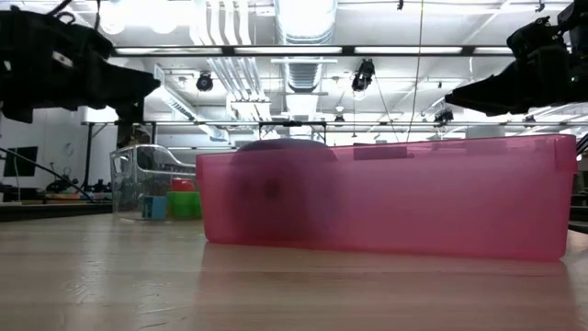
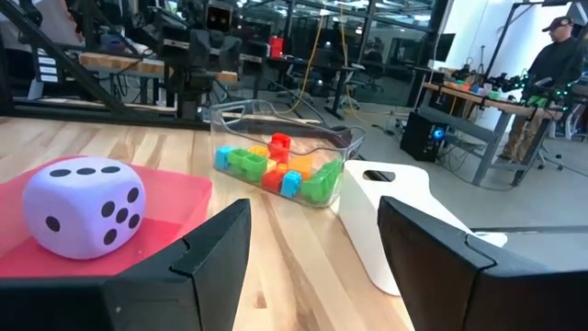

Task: Pick & Place Toys
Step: Return to Home Position

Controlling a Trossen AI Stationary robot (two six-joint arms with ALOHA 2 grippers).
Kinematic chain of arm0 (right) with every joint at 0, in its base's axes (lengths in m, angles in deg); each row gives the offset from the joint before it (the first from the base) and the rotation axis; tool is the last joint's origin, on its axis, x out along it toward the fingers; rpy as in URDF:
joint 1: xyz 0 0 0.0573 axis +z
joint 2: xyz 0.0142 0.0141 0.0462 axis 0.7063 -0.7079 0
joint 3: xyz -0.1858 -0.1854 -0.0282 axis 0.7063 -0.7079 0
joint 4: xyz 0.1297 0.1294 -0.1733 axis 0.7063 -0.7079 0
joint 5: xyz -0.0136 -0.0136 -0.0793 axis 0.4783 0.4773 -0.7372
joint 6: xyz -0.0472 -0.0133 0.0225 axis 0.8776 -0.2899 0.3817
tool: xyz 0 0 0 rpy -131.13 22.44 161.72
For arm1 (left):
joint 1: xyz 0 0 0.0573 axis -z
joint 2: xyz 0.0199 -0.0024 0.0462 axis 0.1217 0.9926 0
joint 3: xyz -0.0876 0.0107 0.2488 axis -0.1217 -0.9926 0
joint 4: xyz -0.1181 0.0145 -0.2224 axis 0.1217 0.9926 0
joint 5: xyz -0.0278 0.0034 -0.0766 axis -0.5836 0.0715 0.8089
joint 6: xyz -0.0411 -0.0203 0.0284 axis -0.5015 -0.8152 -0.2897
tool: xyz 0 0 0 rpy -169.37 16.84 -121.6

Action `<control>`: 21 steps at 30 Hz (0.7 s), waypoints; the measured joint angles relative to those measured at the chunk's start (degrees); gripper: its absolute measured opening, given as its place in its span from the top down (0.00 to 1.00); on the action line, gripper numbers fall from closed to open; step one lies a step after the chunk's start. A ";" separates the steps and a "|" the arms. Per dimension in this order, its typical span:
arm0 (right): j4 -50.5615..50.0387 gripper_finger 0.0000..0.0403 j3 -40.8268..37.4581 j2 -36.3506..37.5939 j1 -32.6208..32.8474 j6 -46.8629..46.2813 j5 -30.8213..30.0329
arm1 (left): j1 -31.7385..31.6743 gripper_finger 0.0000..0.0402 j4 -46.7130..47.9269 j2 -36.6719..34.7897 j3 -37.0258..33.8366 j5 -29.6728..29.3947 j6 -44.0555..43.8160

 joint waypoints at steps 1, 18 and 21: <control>0.00 0.41 0.00 0.00 0.00 0.00 0.00 | 1.20 0.80 -0.15 -0.47 0.00 -2.55 0.32; 0.00 0.41 0.00 0.11 -0.02 0.00 0.00 | 37.66 0.80 4.60 -3.43 0.17 -41.45 6.33; 0.00 0.41 0.00 0.11 -0.02 0.00 0.00 | 43.39 0.80 5.56 -3.61 0.15 -45.60 6.76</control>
